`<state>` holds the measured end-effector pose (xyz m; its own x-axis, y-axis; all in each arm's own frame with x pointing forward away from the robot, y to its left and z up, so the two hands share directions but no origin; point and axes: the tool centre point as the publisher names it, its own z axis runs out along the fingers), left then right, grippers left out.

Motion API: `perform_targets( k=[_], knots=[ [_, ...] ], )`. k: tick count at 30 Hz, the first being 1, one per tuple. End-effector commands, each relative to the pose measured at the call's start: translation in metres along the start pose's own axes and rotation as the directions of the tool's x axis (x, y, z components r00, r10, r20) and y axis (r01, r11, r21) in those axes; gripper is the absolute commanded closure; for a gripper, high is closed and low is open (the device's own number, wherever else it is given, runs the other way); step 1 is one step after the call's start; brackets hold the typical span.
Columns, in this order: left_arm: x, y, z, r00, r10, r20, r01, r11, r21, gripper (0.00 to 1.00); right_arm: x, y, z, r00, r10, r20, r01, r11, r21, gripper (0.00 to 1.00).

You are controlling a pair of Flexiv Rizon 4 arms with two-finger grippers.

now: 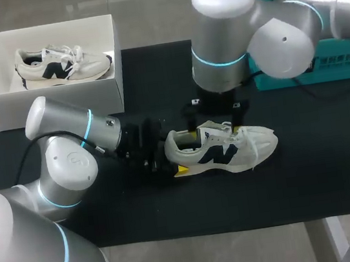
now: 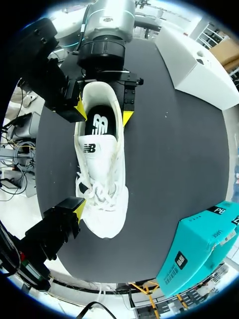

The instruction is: Take the shoe out of the shoebox, open the shoe tongue, remove and reinsert the insole, then place the shoe into the shoebox

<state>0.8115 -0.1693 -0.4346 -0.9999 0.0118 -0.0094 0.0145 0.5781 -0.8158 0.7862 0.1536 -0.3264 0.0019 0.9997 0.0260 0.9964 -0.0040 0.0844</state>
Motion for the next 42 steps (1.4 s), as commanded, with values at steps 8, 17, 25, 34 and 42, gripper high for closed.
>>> perform_targets(
  k=[8, 17, 25, 34, 42],
  knots=[
    [0.000, 0.002, 0.000, 1.000, 0.001, 0.001, -0.001, 1.000, -0.001, 1.00, 0.013, 0.006, 0.031, 0.991, -0.037, 0.125, 0.026, 0.996, 0.087, 0.00],
    [0.000, 0.002, 0.000, 1.000, 0.001, 0.001, -0.001, 1.000, -0.001, 1.00, -0.007, 0.002, 0.024, 0.979, -0.009, 0.202, -0.015, 0.993, 0.117, 0.00],
    [0.000, 0.002, 0.000, 1.000, 0.001, 0.001, -0.001, 1.000, -0.001, 1.00, -0.022, 0.000, 0.013, 0.972, 0.033, 0.231, -0.060, 0.992, 0.108, 0.73],
    [0.000, 0.002, 0.000, 1.000, 0.001, 0.001, -0.001, 1.000, -0.001, 1.00, -0.032, -0.001, 0.004, 0.986, 0.119, 0.116, -0.127, 0.990, 0.065, 1.00],
    [0.000, 0.002, 0.000, 1.000, 0.001, 0.001, -0.001, 1.000, -0.001, 1.00, -0.043, -0.006, 0.001, 0.988, 0.144, 0.048, -0.148, 0.985, 0.091, 1.00]
  ],
)
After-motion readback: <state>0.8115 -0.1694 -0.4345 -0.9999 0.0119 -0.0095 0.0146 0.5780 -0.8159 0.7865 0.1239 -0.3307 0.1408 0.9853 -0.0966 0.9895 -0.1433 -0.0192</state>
